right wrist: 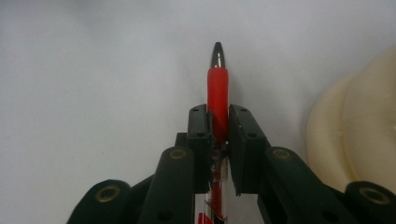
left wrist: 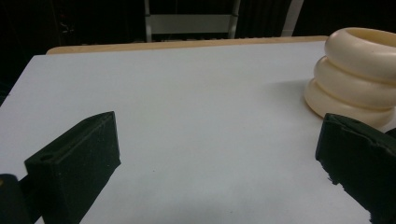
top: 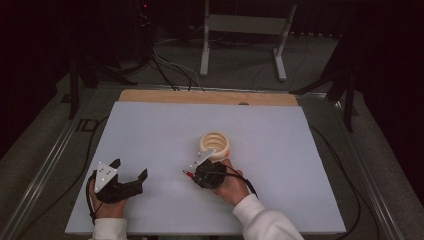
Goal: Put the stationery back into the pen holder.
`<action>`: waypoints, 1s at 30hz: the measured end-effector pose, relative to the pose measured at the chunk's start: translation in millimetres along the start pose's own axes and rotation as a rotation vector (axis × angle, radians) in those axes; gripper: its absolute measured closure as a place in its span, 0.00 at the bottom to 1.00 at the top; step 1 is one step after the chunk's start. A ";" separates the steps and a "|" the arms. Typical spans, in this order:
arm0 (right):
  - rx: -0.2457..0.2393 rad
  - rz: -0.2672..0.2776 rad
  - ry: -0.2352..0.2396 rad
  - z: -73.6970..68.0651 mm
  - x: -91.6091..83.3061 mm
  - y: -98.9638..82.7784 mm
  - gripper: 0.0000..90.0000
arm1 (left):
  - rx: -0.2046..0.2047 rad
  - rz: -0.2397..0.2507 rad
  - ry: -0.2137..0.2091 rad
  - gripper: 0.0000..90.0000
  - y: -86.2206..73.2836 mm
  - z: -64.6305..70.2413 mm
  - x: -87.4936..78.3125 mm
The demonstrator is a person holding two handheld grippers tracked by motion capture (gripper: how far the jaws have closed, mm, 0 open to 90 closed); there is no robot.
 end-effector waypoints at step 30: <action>0.017 0.249 -0.034 2.6 -61.1 37.9 0.90 | 0.001 0.002 0.015 0.00 0.1 -1.5 -0.2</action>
Point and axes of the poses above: each handheld gripper's, and its own axes: x roughly forward along the jaws, y roughly out of its top, z roughly to its right, the point moved 4 cm from there along x, roughly forward along the jaws, and after that the axes turned 3 degrees about x, right-handed, at the moved point
